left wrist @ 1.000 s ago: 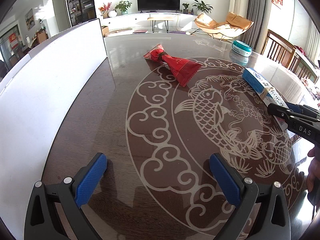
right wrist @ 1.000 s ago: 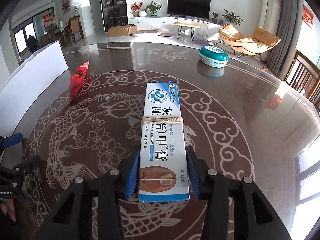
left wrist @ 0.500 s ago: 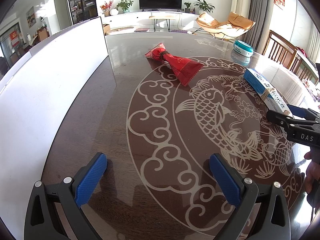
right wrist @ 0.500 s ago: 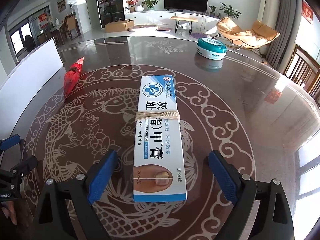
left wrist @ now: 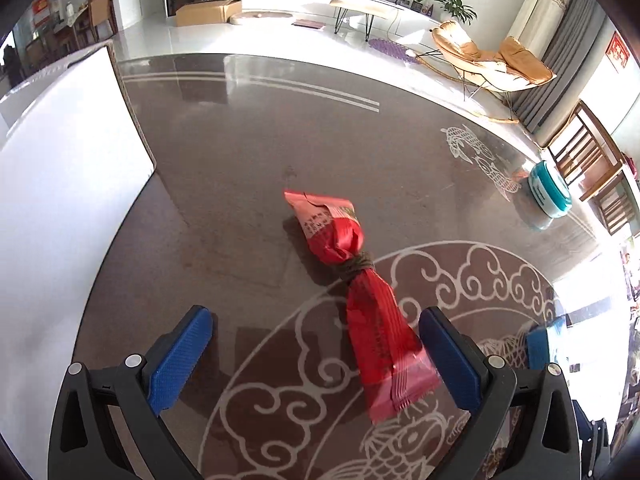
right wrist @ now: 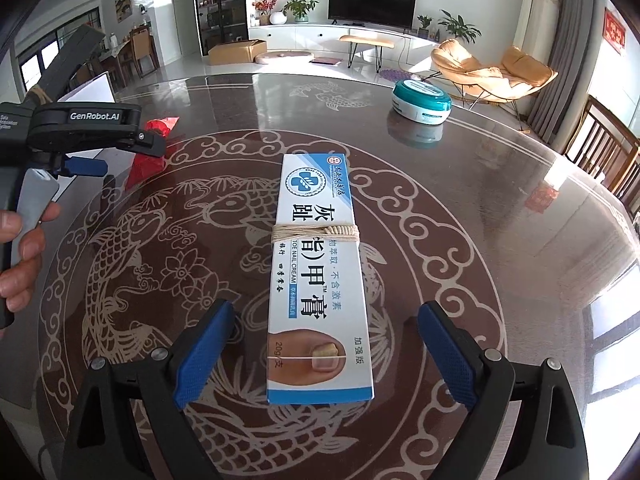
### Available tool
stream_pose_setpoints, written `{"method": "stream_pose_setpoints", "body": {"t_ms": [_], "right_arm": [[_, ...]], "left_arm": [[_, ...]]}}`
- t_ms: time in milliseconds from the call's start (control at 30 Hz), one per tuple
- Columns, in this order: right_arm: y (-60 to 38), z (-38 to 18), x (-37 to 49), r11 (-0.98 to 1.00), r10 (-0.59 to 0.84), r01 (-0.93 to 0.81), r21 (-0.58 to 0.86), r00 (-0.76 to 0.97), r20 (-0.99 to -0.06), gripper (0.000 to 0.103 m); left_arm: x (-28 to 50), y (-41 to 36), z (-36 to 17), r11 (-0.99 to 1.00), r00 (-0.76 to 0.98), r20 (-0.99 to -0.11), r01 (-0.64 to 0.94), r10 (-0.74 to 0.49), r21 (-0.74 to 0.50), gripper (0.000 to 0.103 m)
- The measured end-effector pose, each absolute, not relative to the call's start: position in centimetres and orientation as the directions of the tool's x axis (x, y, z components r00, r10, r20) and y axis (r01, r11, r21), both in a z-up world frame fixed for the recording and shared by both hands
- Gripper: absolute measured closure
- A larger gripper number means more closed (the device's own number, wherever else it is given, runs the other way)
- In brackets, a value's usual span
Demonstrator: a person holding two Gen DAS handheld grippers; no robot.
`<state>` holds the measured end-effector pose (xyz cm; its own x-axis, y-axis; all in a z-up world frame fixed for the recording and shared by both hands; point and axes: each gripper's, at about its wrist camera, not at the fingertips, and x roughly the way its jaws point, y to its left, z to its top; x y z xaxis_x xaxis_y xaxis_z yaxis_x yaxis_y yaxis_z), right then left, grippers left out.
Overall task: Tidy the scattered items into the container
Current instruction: 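Grasp the red wrapped candy with the left tool while the right tool holds the box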
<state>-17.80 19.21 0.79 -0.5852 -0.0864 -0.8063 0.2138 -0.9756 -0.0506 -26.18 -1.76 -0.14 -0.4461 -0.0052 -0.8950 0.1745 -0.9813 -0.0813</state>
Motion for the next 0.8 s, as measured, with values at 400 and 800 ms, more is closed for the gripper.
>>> {"method": "stream_pose_setpoints", "body": {"t_ms": [400,800], "right_arm": [[19.3,1.2,-17.5,-0.977,-0.064,0.2,-0.074,-0.604,-0.795,0.01],[19.8,1.6,-17.7,-0.982,-0.061,0.177,-0.065,-0.623,-0.78,0.01]], "left_arm": [[-25.9,-1.5,0.3,-0.998,-0.54,-0.841,0.056,-0.038,0.009,0.026],[-16.4,-0.8,1.1,-0.994,-0.582,-0.812,-0.111,0.053,0.015,0.084]]}}
